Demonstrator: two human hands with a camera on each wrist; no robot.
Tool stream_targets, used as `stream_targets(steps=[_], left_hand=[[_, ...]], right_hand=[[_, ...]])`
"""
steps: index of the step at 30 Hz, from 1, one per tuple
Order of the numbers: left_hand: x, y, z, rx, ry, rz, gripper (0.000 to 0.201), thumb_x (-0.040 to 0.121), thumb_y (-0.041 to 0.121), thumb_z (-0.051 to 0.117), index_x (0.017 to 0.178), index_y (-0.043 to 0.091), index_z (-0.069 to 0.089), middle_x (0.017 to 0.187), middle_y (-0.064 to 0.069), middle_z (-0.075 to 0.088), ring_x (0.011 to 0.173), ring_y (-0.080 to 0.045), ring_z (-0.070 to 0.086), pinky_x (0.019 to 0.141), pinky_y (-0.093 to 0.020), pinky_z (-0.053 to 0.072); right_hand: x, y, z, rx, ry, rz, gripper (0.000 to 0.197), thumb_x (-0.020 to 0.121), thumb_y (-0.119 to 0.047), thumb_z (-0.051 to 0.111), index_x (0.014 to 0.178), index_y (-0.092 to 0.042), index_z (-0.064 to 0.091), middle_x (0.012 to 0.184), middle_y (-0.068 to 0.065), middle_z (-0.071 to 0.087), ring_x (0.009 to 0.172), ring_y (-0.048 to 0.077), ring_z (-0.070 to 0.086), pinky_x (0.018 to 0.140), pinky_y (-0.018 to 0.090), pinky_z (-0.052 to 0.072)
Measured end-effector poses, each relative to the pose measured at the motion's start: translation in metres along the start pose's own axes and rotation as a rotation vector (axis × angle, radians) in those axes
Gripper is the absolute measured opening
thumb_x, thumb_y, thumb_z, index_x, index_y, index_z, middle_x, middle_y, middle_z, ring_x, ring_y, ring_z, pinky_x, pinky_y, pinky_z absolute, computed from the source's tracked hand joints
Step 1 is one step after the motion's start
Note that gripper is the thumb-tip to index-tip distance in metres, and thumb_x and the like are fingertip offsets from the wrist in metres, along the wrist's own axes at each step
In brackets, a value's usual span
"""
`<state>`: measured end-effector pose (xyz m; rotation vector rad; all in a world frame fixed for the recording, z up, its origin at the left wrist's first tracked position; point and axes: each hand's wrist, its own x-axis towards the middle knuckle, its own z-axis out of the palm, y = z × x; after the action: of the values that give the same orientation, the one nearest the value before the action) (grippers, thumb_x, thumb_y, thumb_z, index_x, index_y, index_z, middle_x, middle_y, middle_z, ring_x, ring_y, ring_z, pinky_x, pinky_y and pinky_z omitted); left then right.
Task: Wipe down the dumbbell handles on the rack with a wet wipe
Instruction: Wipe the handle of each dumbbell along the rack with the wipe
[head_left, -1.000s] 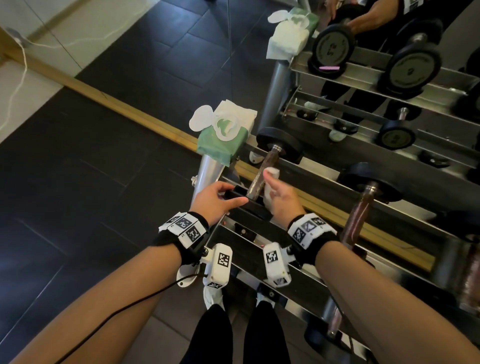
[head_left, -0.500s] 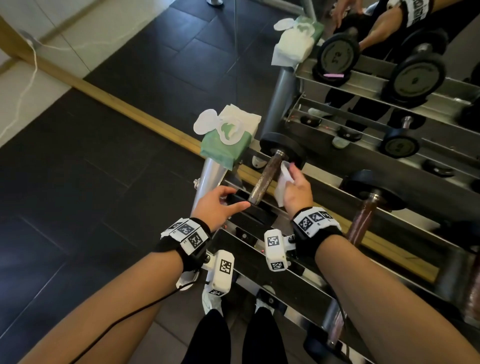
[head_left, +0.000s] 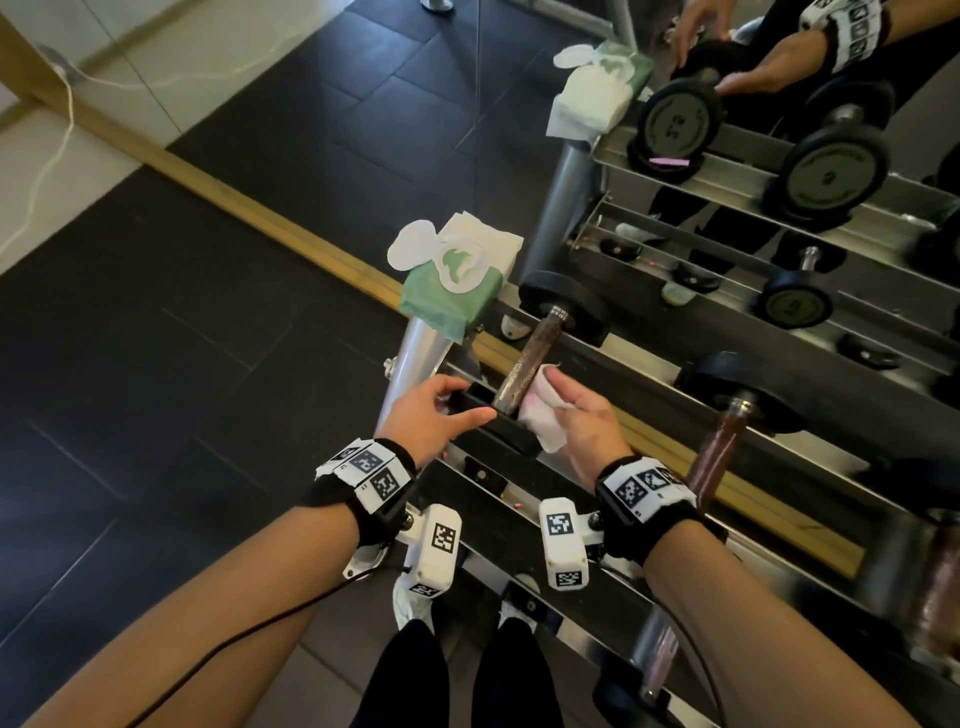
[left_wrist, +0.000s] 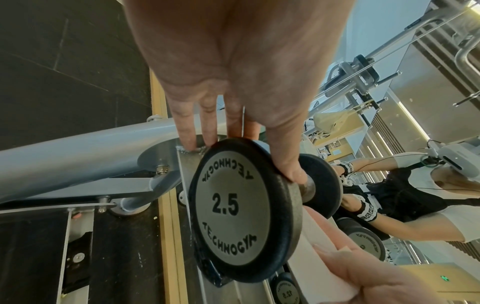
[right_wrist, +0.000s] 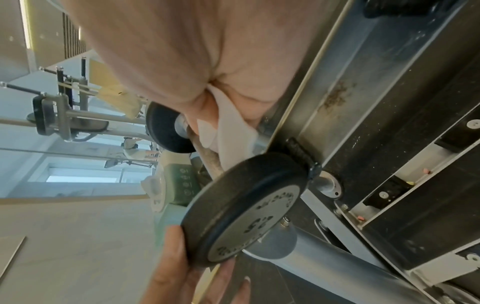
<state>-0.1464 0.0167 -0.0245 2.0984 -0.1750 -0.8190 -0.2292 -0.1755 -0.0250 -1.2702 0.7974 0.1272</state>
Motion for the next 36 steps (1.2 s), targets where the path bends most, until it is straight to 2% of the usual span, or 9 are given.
stream_targets(steps=[4, 8, 11, 15, 22, 25, 28, 32, 36], left_hand=[[0.000, 0.002, 0.000, 0.032, 0.006, -0.012, 0.055, 0.077, 0.056, 0.076, 0.125, 0.038, 0.055, 0.123, 0.014, 0.057, 0.117, -0.012, 0.058, 0.103, -0.036, 0.048], [-0.002, 0.002, 0.001, 0.024, 0.022, -0.018, 0.054, 0.078, 0.056, 0.076, 0.125, 0.038, 0.056, 0.123, 0.014, 0.056, 0.117, -0.012, 0.057, 0.103, -0.035, 0.047], [-0.003, 0.003, 0.000, 0.006, 0.016, -0.017, 0.056, 0.078, 0.055, 0.076, 0.127, 0.036, 0.056, 0.129, 0.010, 0.059, 0.120, -0.013, 0.057, 0.105, -0.037, 0.047], [-0.004, 0.006, -0.001, -0.001, -0.007, -0.024, 0.059, 0.079, 0.052, 0.076, 0.130, 0.033, 0.055, 0.135, 0.005, 0.058, 0.123, -0.015, 0.056, 0.108, -0.041, 0.046], [-0.002, 0.005, -0.002, -0.011, -0.024, -0.026, 0.056, 0.079, 0.051, 0.076, 0.128, 0.034, 0.055, 0.131, 0.007, 0.058, 0.122, -0.014, 0.056, 0.107, -0.039, 0.046], [0.002, 0.003, -0.003, -0.005, -0.021, -0.032, 0.056, 0.078, 0.053, 0.077, 0.127, 0.035, 0.056, 0.127, 0.009, 0.059, 0.116, -0.012, 0.058, 0.098, -0.032, 0.049], [0.004, 0.004, -0.005, -0.007, -0.029, -0.028, 0.056, 0.076, 0.054, 0.078, 0.124, 0.037, 0.056, 0.124, 0.008, 0.060, 0.101, -0.004, 0.060, 0.071, -0.015, 0.045], [0.005, 0.005, -0.006, 0.010, -0.042, -0.020, 0.050, 0.076, 0.055, 0.078, 0.118, 0.041, 0.053, 0.117, 0.010, 0.062, 0.087, -0.002, 0.063, 0.055, -0.008, 0.043], [0.005, 0.002, -0.005, 0.007, -0.039, -0.018, 0.056, 0.077, 0.054, 0.078, 0.125, 0.036, 0.055, 0.123, 0.006, 0.061, 0.091, -0.006, 0.065, 0.053, -0.005, 0.047]], right_hand=[[0.021, -0.014, 0.005, 0.171, 0.187, 0.001, 0.038, 0.095, -0.010, 0.060, 0.128, -0.027, 0.063, 0.121, 0.007, 0.066, 0.103, 0.022, 0.066, 0.092, 0.035, 0.053], [0.031, -0.028, 0.023, 0.351, 0.228, 0.019, 0.024, 0.099, -0.010, 0.055, 0.115, -0.024, 0.068, 0.095, 0.002, 0.073, 0.080, 0.016, 0.072, 0.060, 0.022, 0.055], [0.017, -0.021, 0.021, 0.363, 0.185, 0.052, 0.037, 0.097, -0.003, 0.051, 0.121, -0.026, 0.066, 0.095, -0.002, 0.073, 0.084, 0.014, 0.073, 0.064, 0.025, 0.057], [0.000, -0.014, 0.008, 0.283, 0.076, 0.069, 0.046, 0.093, 0.006, 0.047, 0.120, -0.026, 0.068, 0.112, 0.006, 0.072, 0.099, 0.020, 0.072, 0.086, 0.033, 0.056], [0.020, -0.040, 0.017, 0.481, 0.266, 0.033, 0.038, 0.100, -0.002, 0.047, 0.078, -0.018, 0.074, 0.105, 0.016, 0.072, 0.103, 0.025, 0.067, 0.075, 0.027, 0.056], [0.024, -0.035, 0.024, 0.443, 0.277, 0.069, 0.039, 0.099, 0.004, 0.040, 0.101, -0.016, 0.073, 0.119, 0.018, 0.067, 0.101, 0.026, 0.068, 0.079, 0.032, 0.054], [0.016, -0.018, 0.019, 0.333, 0.203, 0.127, 0.056, 0.094, 0.011, 0.032, 0.134, -0.018, 0.059, 0.123, 0.010, 0.064, 0.101, 0.023, 0.067, 0.081, 0.036, 0.054], [0.007, -0.008, 0.008, 0.300, 0.125, 0.167, 0.056, 0.092, 0.014, 0.029, 0.130, -0.013, 0.061, 0.126, 0.017, 0.064, 0.105, 0.028, 0.068, 0.090, 0.040, 0.055], [0.012, -0.023, -0.005, 0.345, 0.205, 0.120, 0.054, 0.093, 0.012, 0.032, 0.133, -0.012, 0.060, 0.128, 0.017, 0.062, 0.108, 0.032, 0.064, 0.077, 0.036, 0.055]])
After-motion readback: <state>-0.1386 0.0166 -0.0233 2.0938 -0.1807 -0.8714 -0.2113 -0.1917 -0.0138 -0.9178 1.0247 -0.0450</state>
